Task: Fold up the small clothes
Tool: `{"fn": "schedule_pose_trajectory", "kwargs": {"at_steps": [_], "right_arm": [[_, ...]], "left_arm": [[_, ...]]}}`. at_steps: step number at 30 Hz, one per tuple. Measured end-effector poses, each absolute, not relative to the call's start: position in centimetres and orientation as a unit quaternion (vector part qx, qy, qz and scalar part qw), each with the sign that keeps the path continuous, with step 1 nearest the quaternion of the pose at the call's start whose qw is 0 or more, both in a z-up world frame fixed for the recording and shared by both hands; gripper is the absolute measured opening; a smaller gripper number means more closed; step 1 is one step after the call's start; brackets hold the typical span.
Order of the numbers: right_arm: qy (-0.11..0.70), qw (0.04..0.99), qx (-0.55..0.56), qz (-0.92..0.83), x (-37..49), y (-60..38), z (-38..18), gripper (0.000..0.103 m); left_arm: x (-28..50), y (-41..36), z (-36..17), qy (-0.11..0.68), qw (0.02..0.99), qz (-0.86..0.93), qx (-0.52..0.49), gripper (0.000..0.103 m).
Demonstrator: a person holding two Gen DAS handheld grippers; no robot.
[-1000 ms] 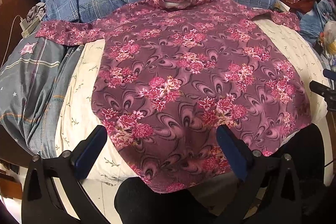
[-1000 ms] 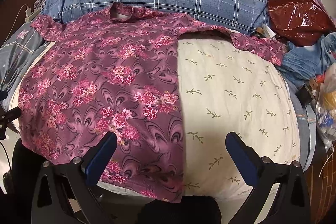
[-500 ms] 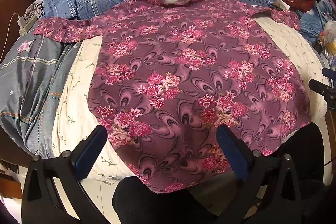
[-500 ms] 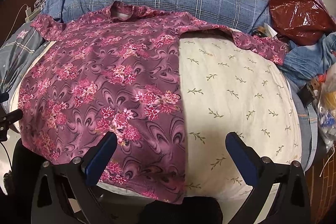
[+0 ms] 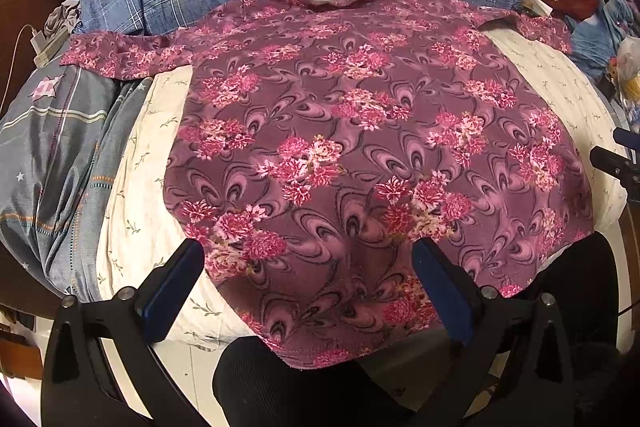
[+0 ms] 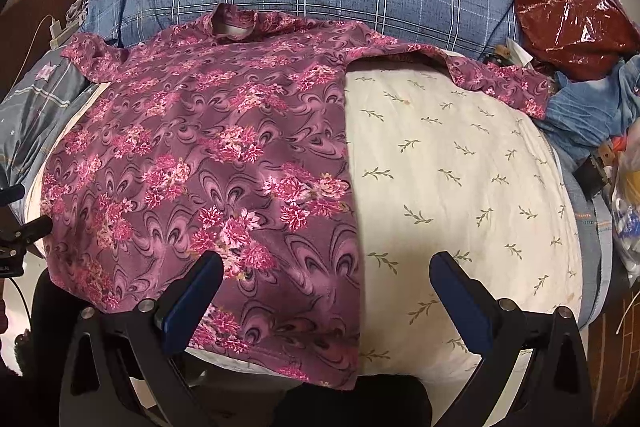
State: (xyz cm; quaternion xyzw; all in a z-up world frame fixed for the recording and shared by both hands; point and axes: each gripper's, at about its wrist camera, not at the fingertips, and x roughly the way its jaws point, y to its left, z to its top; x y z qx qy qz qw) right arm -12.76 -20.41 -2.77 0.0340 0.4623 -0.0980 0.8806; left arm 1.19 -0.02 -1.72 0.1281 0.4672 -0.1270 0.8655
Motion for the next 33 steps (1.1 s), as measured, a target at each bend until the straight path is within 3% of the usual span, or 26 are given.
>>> {"fn": "schedule_pose_trajectory", "kwargs": {"at_steps": [7, 16, 19, 20, 27, 33], "right_arm": [[0.465, 0.874, 0.064, -0.127, -12.9, -23.3, -3.2, 0.102], [0.517, 0.838, 0.154, -0.084, -13.5, -26.2, -7.7, 0.075], [0.525, 0.838, 0.140, -0.053, -13.2, -24.6, -8.5, 0.041], [0.521, 0.843, 0.125, -0.046, -13.3, -23.9, -8.4, 0.007], [0.449, 0.875, 0.176, -0.042, -15.3, -27.8, -5.1, 0.005], [0.457, 0.850, 0.251, -0.077, -15.6, -32.6, -6.9, 0.002]], "left_arm": [[2.7, 3.2, -0.7, 0.468, 0.874, -0.107, 0.077, 0.103], [6.8, 12.9, -2.2, 0.517, 0.856, -0.002, -0.021, 0.103], [6.8, 13.1, -3.4, 0.534, 0.845, -0.004, -0.029, 0.103], [6.8, 13.0, -3.8, 0.539, 0.842, -0.006, -0.031, 0.103], [7.0, 13.5, -4.0, 0.547, 0.836, -0.010, -0.044, 0.103], [7.1, 13.2, -5.0, 0.565, 0.821, -0.039, -0.066, 0.103]]}}
